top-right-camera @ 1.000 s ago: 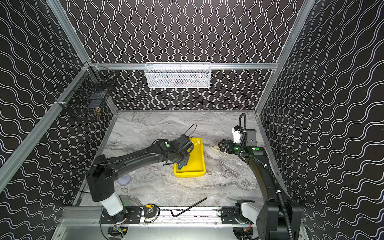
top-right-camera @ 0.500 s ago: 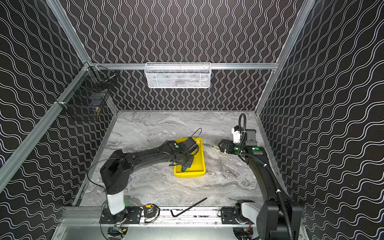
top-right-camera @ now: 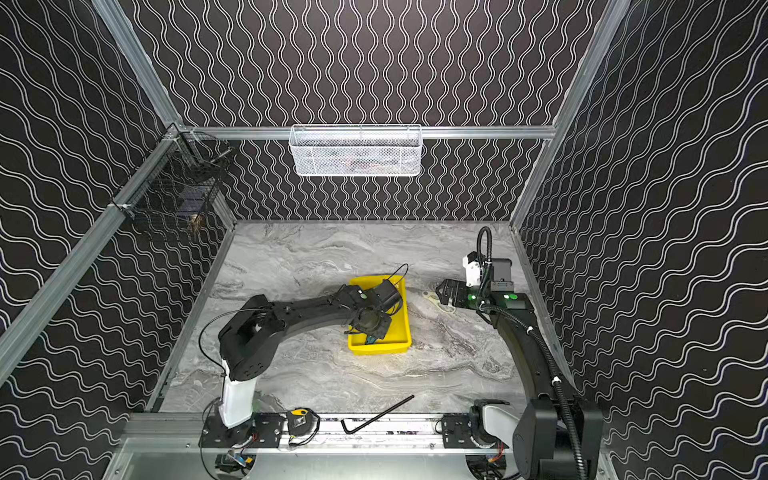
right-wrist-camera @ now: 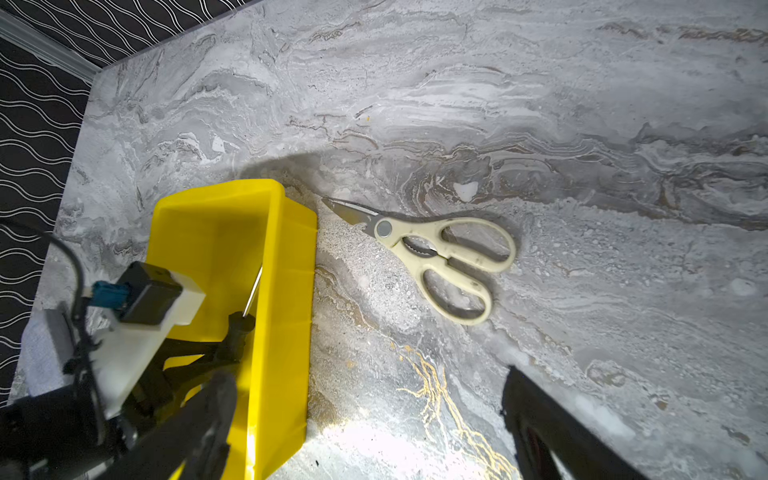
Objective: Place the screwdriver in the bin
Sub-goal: 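Lower the screwdriver into the yellow bin and open the left gripper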
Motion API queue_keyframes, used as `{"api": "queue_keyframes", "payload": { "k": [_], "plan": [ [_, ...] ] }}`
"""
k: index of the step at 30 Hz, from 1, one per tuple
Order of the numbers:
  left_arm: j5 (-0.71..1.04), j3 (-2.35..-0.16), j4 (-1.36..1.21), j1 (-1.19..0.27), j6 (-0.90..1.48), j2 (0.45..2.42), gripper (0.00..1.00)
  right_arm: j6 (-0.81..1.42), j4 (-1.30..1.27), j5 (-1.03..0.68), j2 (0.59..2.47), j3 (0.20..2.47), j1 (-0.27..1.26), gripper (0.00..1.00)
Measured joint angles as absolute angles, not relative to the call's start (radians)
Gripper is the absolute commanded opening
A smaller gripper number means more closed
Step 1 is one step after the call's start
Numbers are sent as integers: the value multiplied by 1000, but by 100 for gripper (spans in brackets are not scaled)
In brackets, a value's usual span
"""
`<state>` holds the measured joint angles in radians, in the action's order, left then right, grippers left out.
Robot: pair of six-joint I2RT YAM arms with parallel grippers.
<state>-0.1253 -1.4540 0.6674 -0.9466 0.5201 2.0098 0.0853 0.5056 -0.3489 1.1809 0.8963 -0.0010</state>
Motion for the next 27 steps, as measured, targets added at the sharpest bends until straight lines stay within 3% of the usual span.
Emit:
{"api": "queue_keyframes", "payload": {
  "k": [27],
  "plan": [
    [-129,-1465,628,-927,520,2037,49,85,505,-349,1190,891,-1,100]
  ]
}}
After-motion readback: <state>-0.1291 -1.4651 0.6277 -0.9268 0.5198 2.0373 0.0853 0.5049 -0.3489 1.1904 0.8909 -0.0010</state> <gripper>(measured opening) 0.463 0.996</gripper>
